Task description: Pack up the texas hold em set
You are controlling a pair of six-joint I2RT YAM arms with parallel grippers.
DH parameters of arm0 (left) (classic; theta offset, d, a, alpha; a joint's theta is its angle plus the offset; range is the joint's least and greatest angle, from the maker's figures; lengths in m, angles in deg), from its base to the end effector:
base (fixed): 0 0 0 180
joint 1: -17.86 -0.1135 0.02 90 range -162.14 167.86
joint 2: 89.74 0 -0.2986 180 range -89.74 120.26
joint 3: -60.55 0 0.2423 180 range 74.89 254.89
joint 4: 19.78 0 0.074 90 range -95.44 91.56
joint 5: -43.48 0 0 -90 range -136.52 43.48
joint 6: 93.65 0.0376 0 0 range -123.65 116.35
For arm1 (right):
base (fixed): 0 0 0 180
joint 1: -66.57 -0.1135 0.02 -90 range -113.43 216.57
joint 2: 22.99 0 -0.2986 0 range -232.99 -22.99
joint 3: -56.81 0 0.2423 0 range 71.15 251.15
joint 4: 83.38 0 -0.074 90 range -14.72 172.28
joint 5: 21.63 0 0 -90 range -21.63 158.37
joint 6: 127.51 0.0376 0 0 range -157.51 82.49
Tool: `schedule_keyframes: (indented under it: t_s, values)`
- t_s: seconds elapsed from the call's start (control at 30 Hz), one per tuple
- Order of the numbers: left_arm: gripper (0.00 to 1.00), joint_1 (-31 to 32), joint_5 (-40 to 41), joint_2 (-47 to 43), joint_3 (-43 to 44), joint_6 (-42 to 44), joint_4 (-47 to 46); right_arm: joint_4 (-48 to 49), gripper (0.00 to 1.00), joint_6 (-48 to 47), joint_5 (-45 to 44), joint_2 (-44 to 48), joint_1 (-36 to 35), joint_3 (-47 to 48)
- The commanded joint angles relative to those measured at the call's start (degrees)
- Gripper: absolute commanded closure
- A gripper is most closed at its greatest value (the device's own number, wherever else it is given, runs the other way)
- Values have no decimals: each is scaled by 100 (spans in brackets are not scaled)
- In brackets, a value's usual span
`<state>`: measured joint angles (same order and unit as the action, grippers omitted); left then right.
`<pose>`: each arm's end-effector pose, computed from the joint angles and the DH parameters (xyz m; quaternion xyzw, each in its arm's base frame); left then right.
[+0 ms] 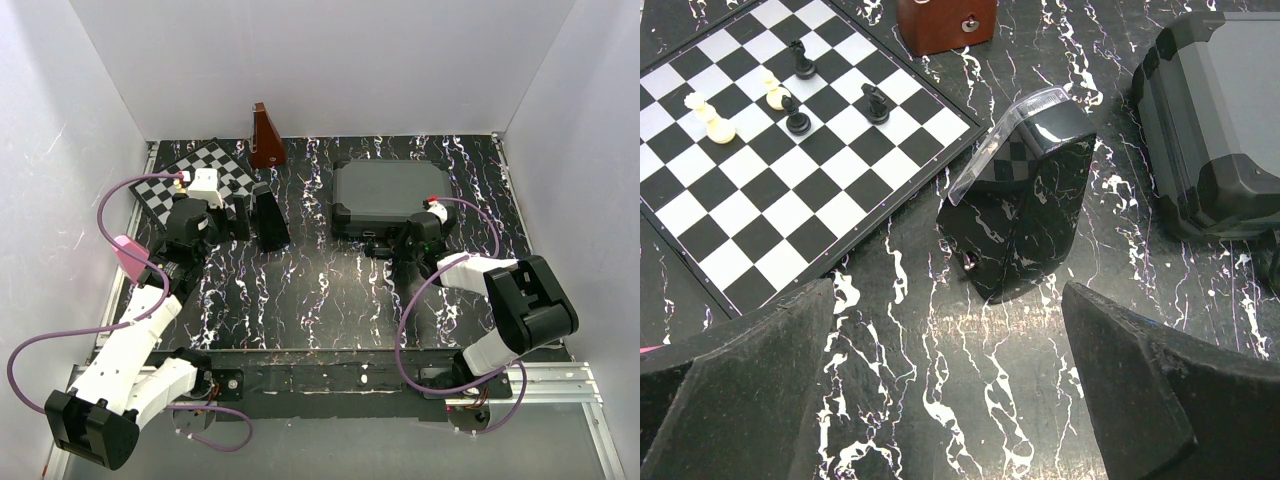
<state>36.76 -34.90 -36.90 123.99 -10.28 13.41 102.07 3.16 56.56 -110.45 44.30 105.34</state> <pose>0.1729 -0.0512 0.3535 0.0326 0.8289 -0.0398 0.5570 0.2691 0.1019 0.1984 0.1882 0.8571 0.1686 0.4490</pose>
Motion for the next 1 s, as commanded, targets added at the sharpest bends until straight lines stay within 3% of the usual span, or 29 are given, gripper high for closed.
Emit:
schedule_keyframes:
  t_s: [0.0, 0.97]
  values:
    - [2, 9, 69, -81, -15, 13, -39, 121, 94, -32, -242, -122, -33, 245]
    - [2, 9, 122, -116, -15, 22, -31, 332, 95, 389, -576, -500, -33, 342]
